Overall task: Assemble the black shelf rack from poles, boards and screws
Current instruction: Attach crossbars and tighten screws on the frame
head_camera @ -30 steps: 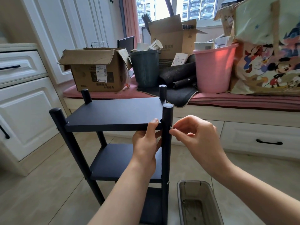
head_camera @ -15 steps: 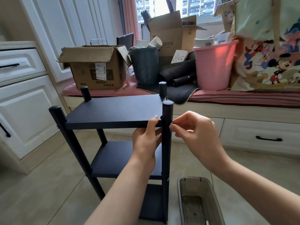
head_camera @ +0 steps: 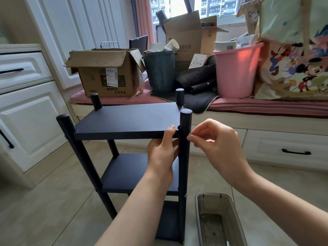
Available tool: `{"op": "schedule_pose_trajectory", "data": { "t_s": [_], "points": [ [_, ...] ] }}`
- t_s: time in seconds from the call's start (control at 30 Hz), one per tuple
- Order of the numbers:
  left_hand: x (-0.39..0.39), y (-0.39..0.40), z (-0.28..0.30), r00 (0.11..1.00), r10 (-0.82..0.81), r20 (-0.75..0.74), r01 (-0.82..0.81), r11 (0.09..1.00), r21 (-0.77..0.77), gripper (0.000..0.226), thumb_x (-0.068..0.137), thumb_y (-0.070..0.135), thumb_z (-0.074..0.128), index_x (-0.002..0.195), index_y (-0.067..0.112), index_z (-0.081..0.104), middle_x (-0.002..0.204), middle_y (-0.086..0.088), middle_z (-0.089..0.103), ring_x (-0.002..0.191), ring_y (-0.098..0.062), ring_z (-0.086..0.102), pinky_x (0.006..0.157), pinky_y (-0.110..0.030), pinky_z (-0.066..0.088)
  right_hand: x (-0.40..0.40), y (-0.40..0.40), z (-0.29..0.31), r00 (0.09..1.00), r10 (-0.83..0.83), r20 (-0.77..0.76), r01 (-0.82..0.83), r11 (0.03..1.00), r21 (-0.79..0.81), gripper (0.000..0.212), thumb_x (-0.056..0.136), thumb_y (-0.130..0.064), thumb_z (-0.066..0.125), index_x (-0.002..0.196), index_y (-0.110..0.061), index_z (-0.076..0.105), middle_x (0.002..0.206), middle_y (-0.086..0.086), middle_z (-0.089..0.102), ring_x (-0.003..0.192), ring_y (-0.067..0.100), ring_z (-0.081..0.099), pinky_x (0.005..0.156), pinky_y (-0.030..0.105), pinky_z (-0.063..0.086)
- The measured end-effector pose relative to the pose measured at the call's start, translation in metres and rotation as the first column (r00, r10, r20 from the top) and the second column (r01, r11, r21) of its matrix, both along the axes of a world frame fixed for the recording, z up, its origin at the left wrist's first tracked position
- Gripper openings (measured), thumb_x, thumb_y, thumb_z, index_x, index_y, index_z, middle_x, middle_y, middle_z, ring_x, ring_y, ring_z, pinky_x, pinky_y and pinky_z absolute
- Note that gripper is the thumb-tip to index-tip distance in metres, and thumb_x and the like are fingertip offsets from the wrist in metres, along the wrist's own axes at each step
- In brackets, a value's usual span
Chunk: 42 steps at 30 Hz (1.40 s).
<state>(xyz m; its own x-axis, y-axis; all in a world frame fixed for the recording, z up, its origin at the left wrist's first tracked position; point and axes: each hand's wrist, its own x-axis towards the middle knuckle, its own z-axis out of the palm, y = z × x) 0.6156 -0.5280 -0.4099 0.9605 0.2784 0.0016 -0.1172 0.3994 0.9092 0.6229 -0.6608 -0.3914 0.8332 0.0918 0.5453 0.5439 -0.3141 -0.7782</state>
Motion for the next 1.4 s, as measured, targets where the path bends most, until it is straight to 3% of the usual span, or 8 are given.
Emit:
{"op": "schedule_pose_trajectory", "data": {
  "t_s": [0.33,0.5,0.7,0.87,1.03,1.17,1.27,1.4],
  "points": [
    [0.0001,0.0001,-0.002,1.0,-0.012,0.012,0.012,1.0,0.026,0.032,0.098,0.032,0.059,0.112,0.005,0.069,0.104,-0.008,0.076,0.099,-0.023,0.073,0.088,-0.037,0.056,0.0008,-0.0023,0.0005,1.0,0.019,0.007,-0.018,1.0,-0.014,0.013,0.08,-0.009,0.079,0.078,-0.019,0.071,0.072,-0.01,0.072,0.07,0.007,0.07,0.07,0.035,0.059],
    [0.0008,0.0031,-0.0024,0.999,-0.039,0.034,0.038,0.998,0.055,0.023,0.099,0.032,0.059,0.094,0.016,0.074,0.099,-0.005,0.077,0.096,-0.021,0.073,0.087,-0.036,0.054,0.0009,-0.0026,0.0008,1.0,0.011,0.007,-0.011,1.0,-0.015,0.013,0.08,-0.01,0.079,0.077,-0.019,0.07,0.072,-0.011,0.071,0.069,0.007,0.07,0.07,0.032,0.058],
    [0.0001,0.0016,-0.001,0.999,-0.03,0.027,0.029,0.998,0.057,0.023,0.098,0.033,0.059,0.1,0.014,0.071,0.103,-0.007,0.076,0.102,-0.023,0.071,0.093,-0.04,0.055,0.0009,-0.0015,0.0026,1.0,-0.006,-0.003,0.006,1.0,-0.021,0.011,0.081,-0.01,0.078,0.077,-0.017,0.07,0.07,-0.008,0.071,0.067,0.007,0.068,0.071,0.032,0.057],
    [-0.0002,-0.0007,0.0024,1.0,-0.022,0.015,0.021,0.999,0.04,0.023,0.099,0.032,0.057,0.096,0.014,0.071,0.099,-0.006,0.076,0.103,-0.024,0.07,0.091,-0.041,0.056,-0.0019,0.0037,0.0031,0.998,-0.046,0.041,0.05,0.994,-0.095,0.01,0.084,-0.011,0.075,0.079,-0.015,0.069,0.072,-0.008,0.069,0.07,0.006,0.066,0.069,0.024,0.053],
    [-0.0013,-0.0015,0.0041,1.0,-0.02,-0.002,0.02,0.999,0.03,0.024,0.099,0.033,0.057,0.103,0.013,0.07,0.103,-0.007,0.076,0.107,-0.026,0.069,0.094,-0.044,0.055,0.0043,-0.0008,0.0067,1.0,-0.022,0.001,0.022,0.998,-0.063,0.01,0.078,-0.011,0.08,0.076,-0.016,0.072,0.069,-0.01,0.07,0.068,0.002,0.066,0.065,0.012,0.047],
    [-0.0013,-0.0013,0.0037,1.0,-0.018,-0.008,0.019,0.999,0.041,0.025,0.099,0.033,0.058,0.104,0.012,0.071,0.102,-0.006,0.076,0.105,-0.025,0.07,0.091,-0.042,0.055,0.007,-0.0021,0.0061,0.998,-0.004,-0.06,0.004,1.0,0.004,0.014,0.076,-0.016,0.083,0.08,-0.019,0.07,0.072,-0.009,0.07,0.067,0.007,0.067,0.069,0.026,0.055],
    [-0.0012,-0.0017,0.0037,1.0,-0.012,0.002,0.012,0.999,0.039,0.024,0.099,0.033,0.058,0.102,0.012,0.071,0.101,-0.005,0.076,0.1,-0.022,0.072,0.09,-0.04,0.056,0.0076,-0.0028,0.0062,0.987,0.071,-0.143,-0.059,0.994,0.091,0.025,0.078,-0.013,0.081,0.099,-0.019,0.068,0.087,-0.004,0.073,0.08,0.011,0.071,0.079,0.038,0.059],
    [-0.0027,0.0009,0.0045,1.0,-0.007,0.009,0.007,0.999,0.052,0.027,0.098,0.034,0.059,0.105,0.011,0.073,0.102,-0.005,0.077,0.097,-0.018,0.073,0.082,-0.031,0.055,0.0061,-0.0015,0.0052,0.974,0.155,-0.165,-0.142,0.986,0.091,0.025,0.086,-0.007,0.072,0.11,-0.017,0.069,0.097,-0.006,0.075,0.089,0.009,0.072,0.086,0.036,0.058]
  ]
}}
